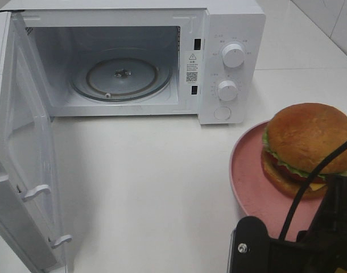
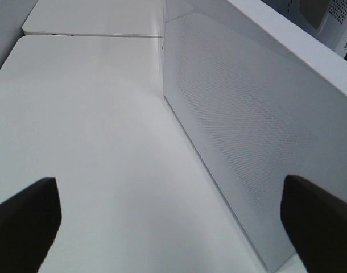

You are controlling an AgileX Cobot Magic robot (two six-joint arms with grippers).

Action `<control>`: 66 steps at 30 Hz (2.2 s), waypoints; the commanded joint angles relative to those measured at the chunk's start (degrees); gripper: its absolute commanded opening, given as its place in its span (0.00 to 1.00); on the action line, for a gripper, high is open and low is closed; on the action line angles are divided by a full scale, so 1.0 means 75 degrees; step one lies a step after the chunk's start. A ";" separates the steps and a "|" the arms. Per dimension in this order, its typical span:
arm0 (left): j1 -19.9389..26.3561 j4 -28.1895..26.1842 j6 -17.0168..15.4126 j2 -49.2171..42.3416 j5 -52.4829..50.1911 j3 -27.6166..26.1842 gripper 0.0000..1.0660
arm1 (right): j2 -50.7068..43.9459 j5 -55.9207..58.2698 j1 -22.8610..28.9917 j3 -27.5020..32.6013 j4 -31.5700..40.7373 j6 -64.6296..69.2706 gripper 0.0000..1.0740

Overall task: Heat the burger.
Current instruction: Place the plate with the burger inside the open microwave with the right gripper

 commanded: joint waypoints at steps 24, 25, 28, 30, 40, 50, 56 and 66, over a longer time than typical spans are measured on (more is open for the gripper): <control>-0.0053 -0.0038 0.0015 -0.0138 -0.0053 0.0023 0.92 | -0.0069 -0.1627 0.0015 0.0023 -0.1612 -0.2254 0.00; -0.0053 -0.0038 0.0015 -0.0138 -0.0053 0.0023 0.92 | -0.0069 -0.1681 0.0015 0.0023 -0.1620 -0.2299 0.00; -0.0053 -0.0038 0.0015 -0.0138 -0.0053 0.0023 0.92 | -0.0069 -0.2002 0.0015 0.0023 -0.1772 -0.2345 0.00; -0.0053 -0.0038 0.0015 -0.0138 -0.0053 0.0023 0.92 | -0.0069 -0.2108 0.0015 0.0031 -0.1856 -0.2399 0.00; -0.0053 -0.0038 0.0015 -0.0138 -0.0053 0.0023 0.92 | -0.0069 -0.3277 -0.1238 0.0031 -0.2147 -0.3621 0.00; -0.0053 -0.0038 0.0015 -0.0138 -0.0053 0.0023 0.92 | -0.0069 -0.4775 -0.2735 0.0023 -0.1910 -0.5875 0.00; -0.0053 -0.0038 0.0015 -0.0138 -0.0053 0.0023 0.92 | -0.0069 -0.5225 -0.3430 0.0023 -0.1199 -0.7311 0.00; -0.0053 -0.0038 0.0015 -0.0138 -0.0053 0.0023 0.92 | -0.0069 -0.5745 -0.4782 -0.0046 0.1406 -1.1306 0.00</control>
